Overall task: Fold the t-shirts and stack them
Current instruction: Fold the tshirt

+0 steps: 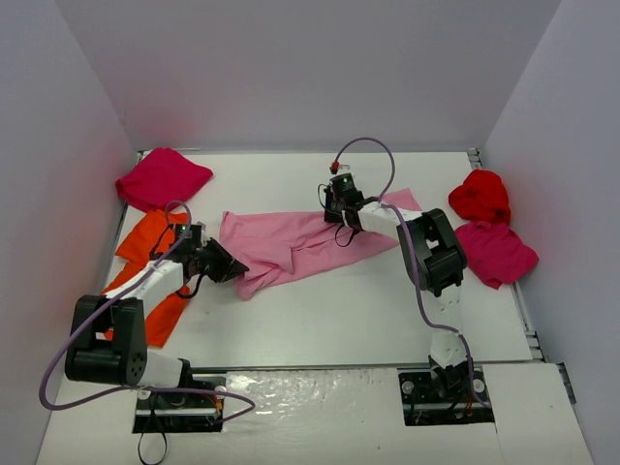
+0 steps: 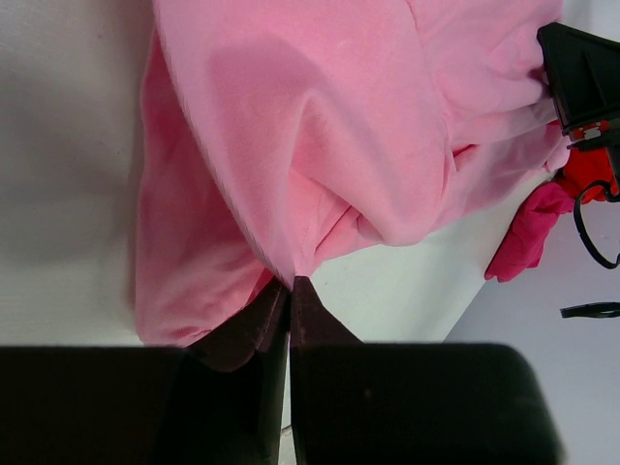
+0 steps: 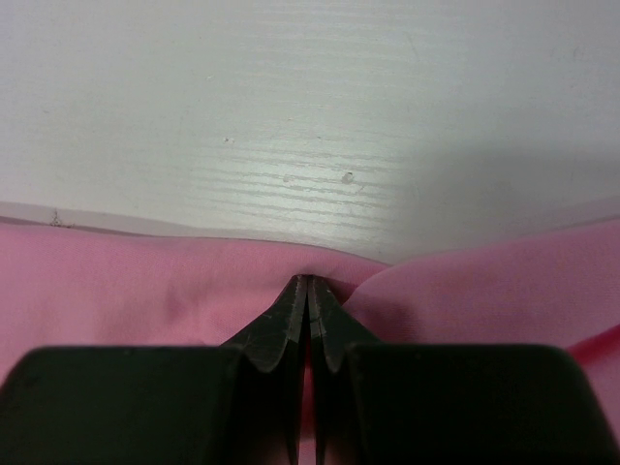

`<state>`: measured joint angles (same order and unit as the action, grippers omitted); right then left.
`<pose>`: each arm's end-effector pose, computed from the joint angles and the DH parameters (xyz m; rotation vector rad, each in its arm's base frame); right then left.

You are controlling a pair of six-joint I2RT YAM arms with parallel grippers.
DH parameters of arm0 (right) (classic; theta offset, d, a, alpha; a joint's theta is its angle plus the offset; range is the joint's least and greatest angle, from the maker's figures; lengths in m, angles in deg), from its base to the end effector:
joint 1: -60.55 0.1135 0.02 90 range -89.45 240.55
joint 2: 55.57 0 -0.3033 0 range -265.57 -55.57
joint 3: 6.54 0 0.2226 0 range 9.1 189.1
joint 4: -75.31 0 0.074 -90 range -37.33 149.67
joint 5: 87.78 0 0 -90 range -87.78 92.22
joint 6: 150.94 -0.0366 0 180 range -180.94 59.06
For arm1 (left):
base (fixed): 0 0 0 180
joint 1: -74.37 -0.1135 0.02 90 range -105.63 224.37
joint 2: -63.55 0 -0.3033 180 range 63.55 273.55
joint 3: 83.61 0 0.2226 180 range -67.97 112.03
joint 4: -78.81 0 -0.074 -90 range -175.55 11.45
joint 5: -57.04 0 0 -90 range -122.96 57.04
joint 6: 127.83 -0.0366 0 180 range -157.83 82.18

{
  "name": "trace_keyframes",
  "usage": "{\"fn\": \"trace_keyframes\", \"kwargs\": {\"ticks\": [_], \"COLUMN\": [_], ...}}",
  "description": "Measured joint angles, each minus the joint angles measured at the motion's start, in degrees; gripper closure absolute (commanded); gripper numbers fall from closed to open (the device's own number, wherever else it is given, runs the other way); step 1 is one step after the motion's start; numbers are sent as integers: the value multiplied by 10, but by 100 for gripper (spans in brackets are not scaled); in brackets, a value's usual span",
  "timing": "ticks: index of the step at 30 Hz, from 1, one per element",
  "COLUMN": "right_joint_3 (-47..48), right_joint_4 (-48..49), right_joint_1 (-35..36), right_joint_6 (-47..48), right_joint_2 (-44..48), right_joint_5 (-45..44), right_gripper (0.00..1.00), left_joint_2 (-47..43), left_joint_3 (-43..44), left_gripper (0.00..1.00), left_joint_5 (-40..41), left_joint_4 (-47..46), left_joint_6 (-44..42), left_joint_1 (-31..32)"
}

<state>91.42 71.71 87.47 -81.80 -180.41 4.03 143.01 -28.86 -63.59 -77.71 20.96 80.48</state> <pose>0.4338 0.2216 0.2057 -0.1329 2.1439 0.5284 0.2337 -0.0438 0.2400 -0.9018 2.4290 -1.1237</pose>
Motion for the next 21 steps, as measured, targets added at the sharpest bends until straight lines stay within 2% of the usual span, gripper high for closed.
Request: {"fn": "trace_keyframes", "kwargs": {"ticks": [9, 21], "right_joint_3": [0, 0], "right_joint_4": [0, 0], "right_joint_1": [0, 0], "right_joint_6": [0, 0], "right_joint_2": [0, 0], "right_joint_5": [0, 1], "right_gripper": [100, 100], "left_joint_2": [-11, -77], "left_joint_3": [-1, -4], "left_gripper": [100, 100], "left_joint_5": [-1, -6], "left_joint_4": [4, 45], "left_joint_6": [0, -1], "left_joint_1": [0, 0]}}
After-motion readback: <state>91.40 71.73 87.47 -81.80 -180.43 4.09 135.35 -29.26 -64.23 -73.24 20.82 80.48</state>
